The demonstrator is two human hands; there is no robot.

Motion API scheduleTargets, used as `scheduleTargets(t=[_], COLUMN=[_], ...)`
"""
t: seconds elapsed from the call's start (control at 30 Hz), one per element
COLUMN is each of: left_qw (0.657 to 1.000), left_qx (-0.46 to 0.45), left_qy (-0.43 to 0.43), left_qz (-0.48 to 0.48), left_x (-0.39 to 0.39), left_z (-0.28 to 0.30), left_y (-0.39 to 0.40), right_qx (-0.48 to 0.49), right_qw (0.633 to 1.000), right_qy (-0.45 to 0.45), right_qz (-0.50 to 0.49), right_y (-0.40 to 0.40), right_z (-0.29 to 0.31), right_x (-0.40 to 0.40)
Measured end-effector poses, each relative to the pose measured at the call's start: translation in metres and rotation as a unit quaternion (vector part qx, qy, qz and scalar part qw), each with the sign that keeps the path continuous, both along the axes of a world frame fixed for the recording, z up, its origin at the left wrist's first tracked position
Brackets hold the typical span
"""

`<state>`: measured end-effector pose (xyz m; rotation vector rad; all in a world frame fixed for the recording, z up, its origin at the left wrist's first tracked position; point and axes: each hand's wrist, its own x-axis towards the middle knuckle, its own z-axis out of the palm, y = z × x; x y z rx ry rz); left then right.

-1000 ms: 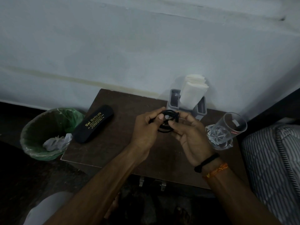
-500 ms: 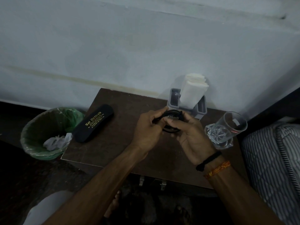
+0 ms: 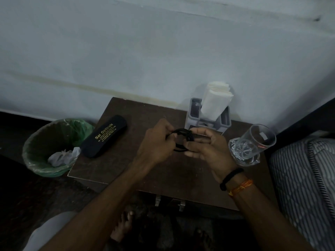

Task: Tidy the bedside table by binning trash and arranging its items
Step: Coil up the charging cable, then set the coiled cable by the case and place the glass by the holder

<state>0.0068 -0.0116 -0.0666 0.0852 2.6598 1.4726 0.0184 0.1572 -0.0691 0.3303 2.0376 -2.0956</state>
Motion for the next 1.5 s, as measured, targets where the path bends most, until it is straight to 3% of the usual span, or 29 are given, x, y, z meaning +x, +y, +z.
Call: scheduleTargets(t=[0.13, 0.33, 0.57, 0.77, 0.87, 0.97, 1.17, 1.3, 1.5], left_qw=[0.998, 0.988, 0.983, 0.975, 0.954, 0.921, 0.913, 0.934, 0.951], left_qx=[0.049, -0.147, -0.181, -0.209, -0.277, -0.366, -0.372, -0.322, -0.291], left_qy=[-0.029, -0.050, 0.006, 0.042, 0.069, 0.004, -0.121, -0.106, -0.057], left_qz=[0.036, -0.004, 0.022, 0.061, 0.095, 0.131, 0.117, 0.111, 0.085], left_x=[-0.003, -0.012, -0.015, -0.020, -0.021, -0.021, -0.023, -0.024, -0.042], left_z=[0.000, -0.026, -0.028, -0.026, -0.025, -0.024, -0.032, -0.032, -0.035], left_y=[-0.008, -0.042, -0.082, -0.108, -0.124, -0.143, -0.170, -0.173, -0.174], right_qx=[-0.005, 0.062, 0.056, 0.031, 0.063, 0.141, 0.351, 0.445, 0.459], right_qw=[0.999, 0.991, 0.989, 0.981, 0.977, 0.972, 0.931, 0.881, 0.860], right_qy=[-0.025, -0.115, -0.116, -0.100, -0.085, -0.085, 0.040, 0.156, 0.210], right_qz=[-0.032, -0.040, -0.074, -0.166, -0.186, -0.166, -0.094, -0.028, 0.078], right_y=[-0.003, -0.011, -0.049, -0.074, -0.081, -0.087, -0.085, -0.084, -0.097], right_z=[-0.009, -0.041, -0.048, -0.053, -0.055, -0.051, -0.037, -0.035, -0.034], right_x=[-0.001, -0.008, -0.027, -0.052, -0.061, -0.059, -0.036, -0.022, -0.016])
